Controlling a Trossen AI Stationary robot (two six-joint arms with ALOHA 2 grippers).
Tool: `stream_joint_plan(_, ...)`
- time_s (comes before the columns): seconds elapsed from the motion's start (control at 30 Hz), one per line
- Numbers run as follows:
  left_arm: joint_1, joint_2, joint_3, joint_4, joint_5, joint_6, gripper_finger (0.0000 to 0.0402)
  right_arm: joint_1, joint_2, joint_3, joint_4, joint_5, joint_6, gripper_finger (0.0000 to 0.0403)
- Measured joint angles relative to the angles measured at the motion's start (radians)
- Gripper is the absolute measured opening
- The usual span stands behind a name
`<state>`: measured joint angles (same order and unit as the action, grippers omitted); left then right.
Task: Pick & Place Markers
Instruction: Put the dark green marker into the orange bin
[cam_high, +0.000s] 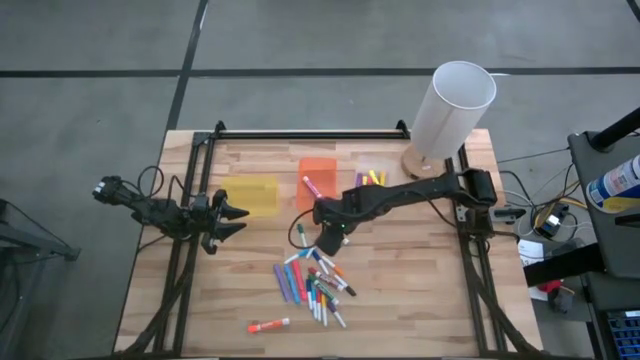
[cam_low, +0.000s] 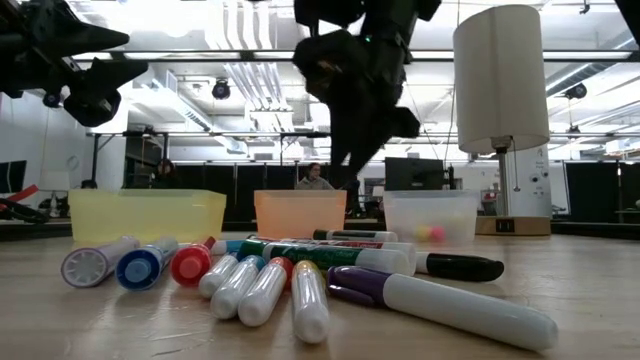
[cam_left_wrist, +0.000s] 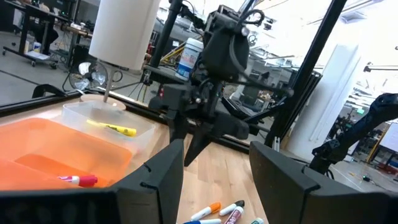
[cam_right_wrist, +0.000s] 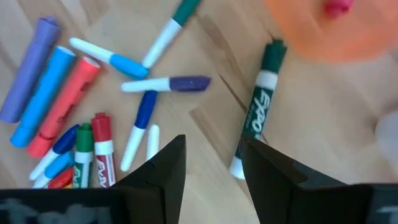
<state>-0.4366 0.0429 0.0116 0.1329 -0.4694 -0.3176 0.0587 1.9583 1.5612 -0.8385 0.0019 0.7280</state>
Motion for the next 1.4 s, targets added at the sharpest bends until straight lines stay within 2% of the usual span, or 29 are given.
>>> stream_joint_plan(0.23, 0.000, 0.000, 0.000, 0.001, 0.000, 0.000, 0.0179, 0.002, 0.000, -0.093, 0.024, 0.027, 0.064, 0.0149)
stream_joint_plan(0.6, 0.000, 0.000, 0.000, 0.002, 0.000, 0.000, 0.0179, 0.002, 0.001, -0.246, 0.214, 0.027, 0.077, 0.0132)
stream_joint_plan(0.83, 0.000, 0.000, 0.000, 0.002, 0.000, -0.001, 0.0179, 0.002, 0.003, -0.303, 0.269, 0.027, 0.085, 0.0133)
stream_joint_plan(0.97, 0.000, 0.000, 0.000, 0.002, 0.000, -0.001, 0.0179, 0.002, 0.003, -0.311, 0.282, 0.027, 0.087, 0.0115)
stream_joint_plan(1.17, 0.000, 0.000, 0.000, 0.002, 0.000, -0.001, 0.0179, 0.002, 0.003, -0.304, 0.284, 0.016, 0.095, 0.0052)
stream_joint_plan(1.4, 0.000, 0.000, 0.000, 0.002, 0.000, -0.001, 0.0179, 0.018, 0.002, -0.238, 0.273, -0.059, 0.094, 0.0049)
